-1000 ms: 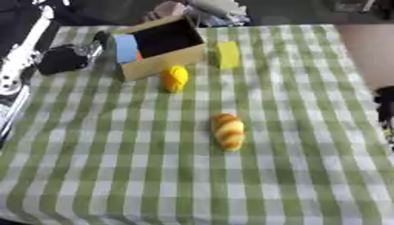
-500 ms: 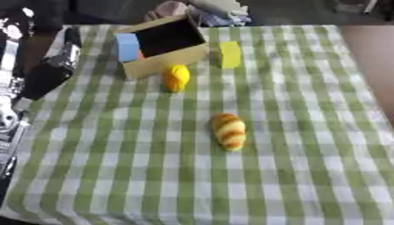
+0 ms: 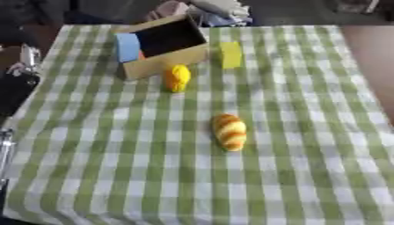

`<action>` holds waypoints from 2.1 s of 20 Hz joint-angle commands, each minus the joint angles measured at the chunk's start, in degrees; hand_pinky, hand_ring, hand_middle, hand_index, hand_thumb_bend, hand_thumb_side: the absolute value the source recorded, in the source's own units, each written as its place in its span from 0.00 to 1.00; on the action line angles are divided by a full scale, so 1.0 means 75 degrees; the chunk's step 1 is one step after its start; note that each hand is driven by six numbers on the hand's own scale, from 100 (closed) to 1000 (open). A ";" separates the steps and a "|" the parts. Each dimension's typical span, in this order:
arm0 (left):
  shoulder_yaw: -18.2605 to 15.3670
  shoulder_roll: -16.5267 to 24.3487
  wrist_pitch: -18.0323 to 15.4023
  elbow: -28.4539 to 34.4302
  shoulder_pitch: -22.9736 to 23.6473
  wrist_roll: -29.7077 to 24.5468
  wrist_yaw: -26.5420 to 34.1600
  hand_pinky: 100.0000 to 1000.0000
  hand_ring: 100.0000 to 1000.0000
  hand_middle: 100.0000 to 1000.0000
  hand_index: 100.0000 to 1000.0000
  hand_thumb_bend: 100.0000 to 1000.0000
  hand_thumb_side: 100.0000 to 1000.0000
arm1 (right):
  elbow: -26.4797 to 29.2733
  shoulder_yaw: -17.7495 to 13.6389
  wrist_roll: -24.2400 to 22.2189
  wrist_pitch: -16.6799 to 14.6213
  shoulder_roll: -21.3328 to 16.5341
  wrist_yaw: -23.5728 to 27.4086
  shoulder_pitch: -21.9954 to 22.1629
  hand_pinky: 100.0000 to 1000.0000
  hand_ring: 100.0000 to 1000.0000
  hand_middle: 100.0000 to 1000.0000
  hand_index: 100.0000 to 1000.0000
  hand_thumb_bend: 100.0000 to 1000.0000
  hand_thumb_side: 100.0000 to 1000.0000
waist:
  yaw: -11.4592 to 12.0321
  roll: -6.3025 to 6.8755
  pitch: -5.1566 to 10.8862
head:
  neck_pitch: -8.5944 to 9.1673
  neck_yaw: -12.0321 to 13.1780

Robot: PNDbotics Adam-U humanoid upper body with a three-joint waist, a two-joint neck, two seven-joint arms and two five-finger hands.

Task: Pick up objects on the table and place them in the box.

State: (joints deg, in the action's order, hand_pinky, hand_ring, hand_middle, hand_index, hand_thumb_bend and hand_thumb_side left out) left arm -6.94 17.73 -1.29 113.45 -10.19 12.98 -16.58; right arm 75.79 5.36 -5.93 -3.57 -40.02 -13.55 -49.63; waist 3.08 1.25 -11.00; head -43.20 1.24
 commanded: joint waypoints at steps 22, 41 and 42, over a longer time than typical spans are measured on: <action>0.0510 -0.0770 -0.0671 0.0153 -0.0229 -0.1260 0.0755 0.68 0.58 0.61 0.79 0.14 0.60 | -0.4483 -0.0307 -0.1089 -0.0088 0.1453 -0.3372 -0.1423 0.85 0.93 0.94 1.00 0.00 0.12 | 0.1651 -0.0269 -0.0129 | 0.0509 -0.2396; 0.0486 -0.0929 -0.0640 0.0153 -0.0213 -0.1507 0.0776 0.68 0.57 0.60 0.79 0.13 0.62 | -0.3828 0.0258 -0.2797 -0.0744 0.2189 -0.4297 -0.1380 0.91 0.99 0.98 1.00 0.00 0.31 | 0.1753 -0.0218 -0.0201 | 0.0607 -0.2743; 0.0488 -0.0934 -0.0642 0.0153 -0.0212 -0.1511 0.0772 0.68 0.57 0.60 0.79 0.13 0.62 | -0.3830 0.0268 -0.2775 -0.0770 0.2213 -0.4446 -0.1371 0.92 0.99 0.98 1.00 0.00 0.29 | 0.1756 -0.0217 -0.0206 | 0.0609 -0.2748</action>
State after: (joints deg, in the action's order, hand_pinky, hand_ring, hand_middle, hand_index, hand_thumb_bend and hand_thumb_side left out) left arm -3.05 10.51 -6.03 113.45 -11.19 1.82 -10.59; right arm 45.66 7.31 -26.83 -8.96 -22.90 -45.41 -58.94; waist 16.17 -0.12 -12.49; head -39.42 -19.16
